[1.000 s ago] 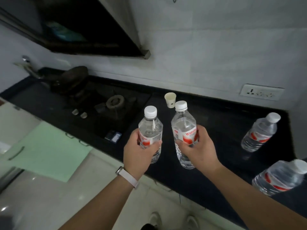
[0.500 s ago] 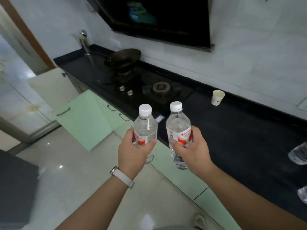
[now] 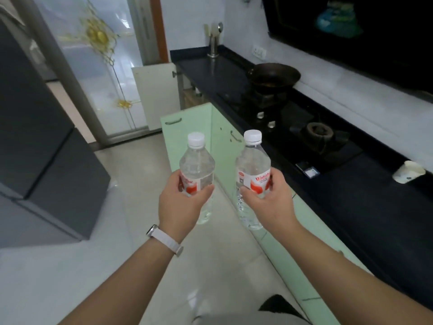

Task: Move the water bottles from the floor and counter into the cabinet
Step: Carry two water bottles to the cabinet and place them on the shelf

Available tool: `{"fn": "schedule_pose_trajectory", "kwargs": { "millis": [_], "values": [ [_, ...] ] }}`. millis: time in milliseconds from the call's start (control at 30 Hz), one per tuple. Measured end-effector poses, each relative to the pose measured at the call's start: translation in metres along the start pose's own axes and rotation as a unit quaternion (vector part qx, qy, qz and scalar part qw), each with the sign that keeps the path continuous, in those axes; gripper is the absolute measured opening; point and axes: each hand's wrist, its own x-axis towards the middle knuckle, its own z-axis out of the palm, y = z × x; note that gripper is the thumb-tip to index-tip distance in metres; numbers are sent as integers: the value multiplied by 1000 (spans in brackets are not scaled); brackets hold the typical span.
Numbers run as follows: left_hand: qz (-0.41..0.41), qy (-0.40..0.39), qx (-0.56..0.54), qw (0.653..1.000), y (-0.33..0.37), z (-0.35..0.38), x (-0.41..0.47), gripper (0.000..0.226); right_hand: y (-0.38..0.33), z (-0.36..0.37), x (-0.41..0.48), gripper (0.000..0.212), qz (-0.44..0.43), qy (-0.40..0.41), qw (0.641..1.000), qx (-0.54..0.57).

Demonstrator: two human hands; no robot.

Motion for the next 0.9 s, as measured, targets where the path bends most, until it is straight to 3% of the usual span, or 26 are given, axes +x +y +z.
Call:
{"fn": "schedule_pose_trajectory", "kwargs": {
  "millis": [467,900],
  "values": [
    [-57,145,66,986,-50,-90,75,44,-28,147,91,41,-14,-154,987,53],
    [-70,188,125,972,-45,-84,269,48,-50,249,286,45,-20,-215,972,90]
  ]
}}
